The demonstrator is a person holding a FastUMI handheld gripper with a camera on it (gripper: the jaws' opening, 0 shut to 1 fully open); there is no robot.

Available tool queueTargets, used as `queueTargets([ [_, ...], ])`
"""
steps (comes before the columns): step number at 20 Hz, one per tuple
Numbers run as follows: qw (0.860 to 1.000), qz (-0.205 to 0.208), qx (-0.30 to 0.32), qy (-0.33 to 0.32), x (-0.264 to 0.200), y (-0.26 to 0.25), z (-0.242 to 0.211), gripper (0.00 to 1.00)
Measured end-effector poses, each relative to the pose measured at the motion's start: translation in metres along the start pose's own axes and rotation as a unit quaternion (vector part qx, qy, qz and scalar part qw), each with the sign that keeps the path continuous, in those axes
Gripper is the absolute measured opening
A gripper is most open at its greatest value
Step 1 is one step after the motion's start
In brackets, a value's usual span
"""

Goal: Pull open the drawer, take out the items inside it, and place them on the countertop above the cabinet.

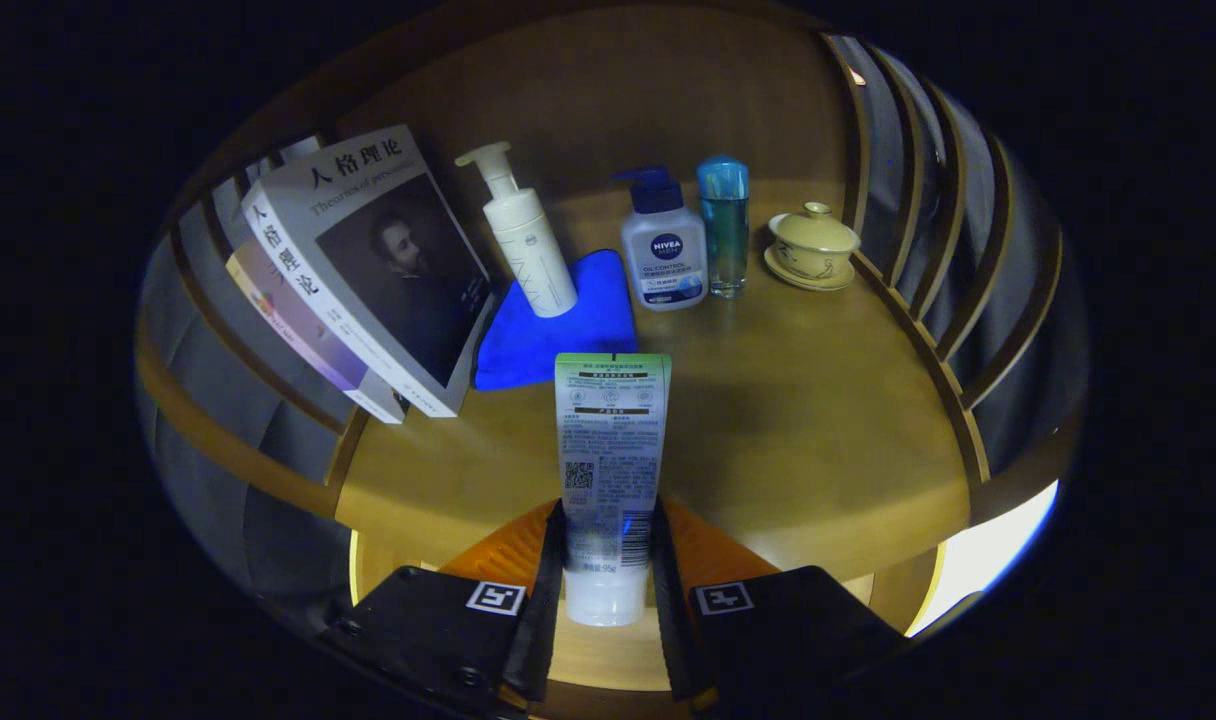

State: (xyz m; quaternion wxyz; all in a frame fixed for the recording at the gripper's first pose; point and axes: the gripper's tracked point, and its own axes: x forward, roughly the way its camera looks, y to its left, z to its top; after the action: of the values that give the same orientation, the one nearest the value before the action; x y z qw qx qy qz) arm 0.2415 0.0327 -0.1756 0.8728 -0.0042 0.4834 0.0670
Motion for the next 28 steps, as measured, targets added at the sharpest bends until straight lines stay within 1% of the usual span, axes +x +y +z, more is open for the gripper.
queueTargets([
  [6,1.0,-0.011,0.018,0.021,0.029,-0.002,0.008,0.47],
  [8,0.999,-0.011,0.024,0.03,0.037,-0.003,0.004,0.5],
  [12,0.999,-0.003,0.045,-0.005,0.033,0.0,0.02,0.56],
  [16,0.998,0.008,0.034,-0.056,0.01,0.007,0.021,0.97],
  [18,0.995,0.006,0.02,-0.098,-0.01,0.009,0.019,0.98],
  [21,0.983,-0.001,-0.017,-0.184,-0.054,0.014,0.02,0.98],
  [24,0.96,-0.002,-0.046,-0.277,-0.103,0.022,0.016,0.98],
  [28,0.927,0.008,-0.062,-0.37,-0.161,0.031,-0.011,0.98],
])
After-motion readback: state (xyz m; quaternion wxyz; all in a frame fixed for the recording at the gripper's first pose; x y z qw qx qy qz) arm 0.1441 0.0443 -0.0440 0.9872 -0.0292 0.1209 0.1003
